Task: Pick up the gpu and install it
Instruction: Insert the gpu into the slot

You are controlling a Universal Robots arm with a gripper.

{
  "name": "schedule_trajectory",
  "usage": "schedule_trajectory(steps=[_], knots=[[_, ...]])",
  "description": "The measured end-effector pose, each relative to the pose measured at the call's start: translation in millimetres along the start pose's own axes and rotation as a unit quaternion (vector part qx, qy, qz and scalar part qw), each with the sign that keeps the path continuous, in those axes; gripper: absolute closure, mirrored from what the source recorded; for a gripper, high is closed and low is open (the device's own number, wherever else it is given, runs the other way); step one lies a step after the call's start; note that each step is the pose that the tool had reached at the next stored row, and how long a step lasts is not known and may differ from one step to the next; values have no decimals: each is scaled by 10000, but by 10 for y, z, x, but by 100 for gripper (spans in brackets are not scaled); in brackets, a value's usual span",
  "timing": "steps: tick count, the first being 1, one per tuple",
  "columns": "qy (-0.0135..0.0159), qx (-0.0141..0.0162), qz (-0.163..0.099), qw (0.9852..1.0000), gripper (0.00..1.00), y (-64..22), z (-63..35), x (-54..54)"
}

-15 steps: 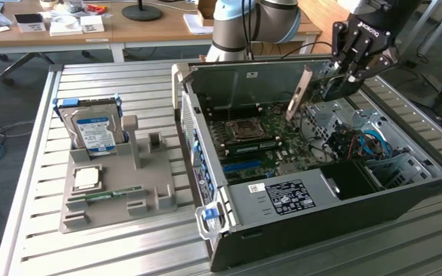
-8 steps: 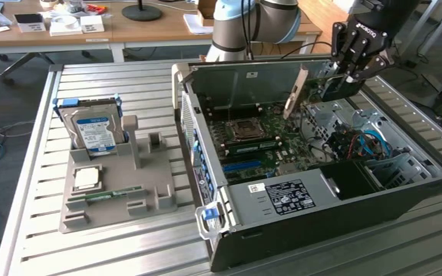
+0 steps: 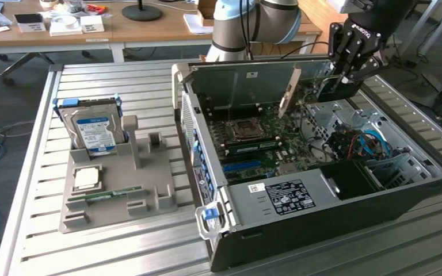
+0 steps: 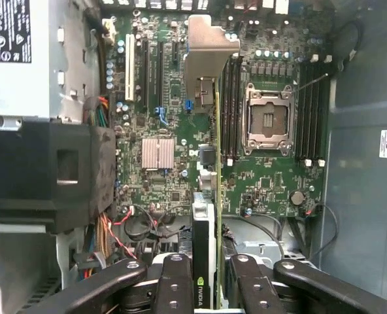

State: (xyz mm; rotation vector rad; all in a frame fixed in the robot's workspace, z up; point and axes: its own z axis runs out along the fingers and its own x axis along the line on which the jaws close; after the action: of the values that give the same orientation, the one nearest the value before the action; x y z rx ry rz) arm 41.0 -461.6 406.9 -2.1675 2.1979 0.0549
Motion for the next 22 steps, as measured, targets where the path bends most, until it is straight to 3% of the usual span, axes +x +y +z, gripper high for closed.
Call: schedule_trajectory(steps=[11,14,16,19,22], knots=[[0,3,33,10000,73,52,1,1],[0,2,33,10000,73,150,1,1],[0,3,33,10000,73,306,0,3],[0,3,33,10000,73,381,0,3],[0,2,33,10000,73,397,-1,4]])
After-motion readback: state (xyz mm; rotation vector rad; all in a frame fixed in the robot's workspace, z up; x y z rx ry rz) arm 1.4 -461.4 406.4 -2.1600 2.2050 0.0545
